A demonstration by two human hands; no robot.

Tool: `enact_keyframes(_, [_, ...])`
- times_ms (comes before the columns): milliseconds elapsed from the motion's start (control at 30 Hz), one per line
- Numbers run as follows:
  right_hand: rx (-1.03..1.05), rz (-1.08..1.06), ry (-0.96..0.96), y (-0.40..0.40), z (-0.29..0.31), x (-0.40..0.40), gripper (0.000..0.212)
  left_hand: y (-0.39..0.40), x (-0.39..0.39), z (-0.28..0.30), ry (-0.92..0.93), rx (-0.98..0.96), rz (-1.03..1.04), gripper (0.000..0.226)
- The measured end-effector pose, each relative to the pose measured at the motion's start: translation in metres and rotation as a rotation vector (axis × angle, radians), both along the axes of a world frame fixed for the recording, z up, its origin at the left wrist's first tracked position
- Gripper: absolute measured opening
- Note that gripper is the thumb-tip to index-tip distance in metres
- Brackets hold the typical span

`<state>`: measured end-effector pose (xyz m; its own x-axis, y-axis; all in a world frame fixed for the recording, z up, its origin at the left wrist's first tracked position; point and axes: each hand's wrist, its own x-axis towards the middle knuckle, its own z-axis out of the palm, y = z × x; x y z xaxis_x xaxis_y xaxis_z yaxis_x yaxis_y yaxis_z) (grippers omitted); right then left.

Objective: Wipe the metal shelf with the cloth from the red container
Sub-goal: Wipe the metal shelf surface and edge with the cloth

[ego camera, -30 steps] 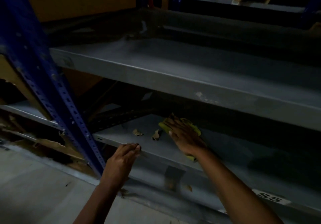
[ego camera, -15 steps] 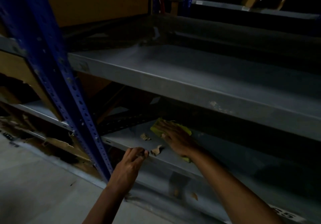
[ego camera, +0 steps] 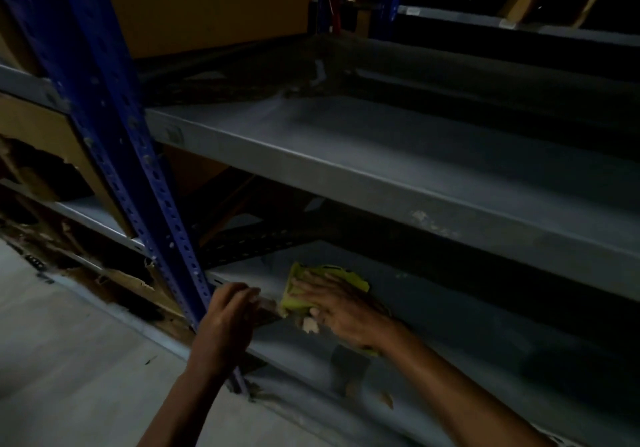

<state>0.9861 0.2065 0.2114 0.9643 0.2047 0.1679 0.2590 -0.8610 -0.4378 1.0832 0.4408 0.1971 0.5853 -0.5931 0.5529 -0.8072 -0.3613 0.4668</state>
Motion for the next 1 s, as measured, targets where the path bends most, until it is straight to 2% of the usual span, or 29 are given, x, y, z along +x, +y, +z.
enact_keyframes(67, [-0.032, 0.001, -0.022, 0.004, 0.002, -0.007, 0.043, -0.005, 0.003, 0.012, 0.013, 0.054, 0.013, 0.028])
enact_keyframes(167, [-0.064, -0.043, -0.018, 0.005, 0.001, -0.008, 0.047, -0.027, 0.006, 0.03, 0.036, 0.182, -0.092, 0.041])
enact_keyframes(233, [-0.042, -0.041, 0.006, 0.005, 0.001, -0.008, 0.048, -0.038, 0.008, 0.03, 0.028, 0.276, -0.169, 0.04])
enact_keyframes(300, [-0.021, -0.036, 0.024, 0.005, 0.002, -0.01, 0.05, -0.038, 0.008, 0.023, 0.099, 0.312, -0.175, 0.044])
enact_keyframes(400, [-0.046, -0.044, 0.004, 0.0, 0.002, -0.017, 0.048, -0.03, 0.009, 0.016, 0.069, 0.29, -0.144, 0.057])
enact_keyframes(500, [-0.093, -0.058, 0.009, -0.009, 0.0, -0.031, 0.051, -0.028, 0.009, 0.012, -0.026, 0.287, -0.17, 0.055])
enact_keyframes(600, [-0.124, -0.129, 0.022, -0.021, 0.004, -0.039, 0.054, -0.026, 0.009, 0.002, 0.015, 0.299, -0.157, 0.059])
enact_keyframes(767, [-0.18, -0.218, 0.072, -0.025, 0.004, -0.035, 0.061, -0.026, 0.006, -0.011, -0.019, 0.318, -0.124, 0.077])
enact_keyframes(933, [-0.012, -0.051, 0.025, -0.006, -0.003, -0.056, 0.045, -0.028, 0.008, -0.012, -0.051, 0.312, -0.118, 0.075])
enact_keyframes(1000, [0.097, -0.046, 0.013, -0.008, -0.005, -0.07, 0.043, -0.028, 0.01, -0.013, -0.053, 0.319, -0.119, 0.073])
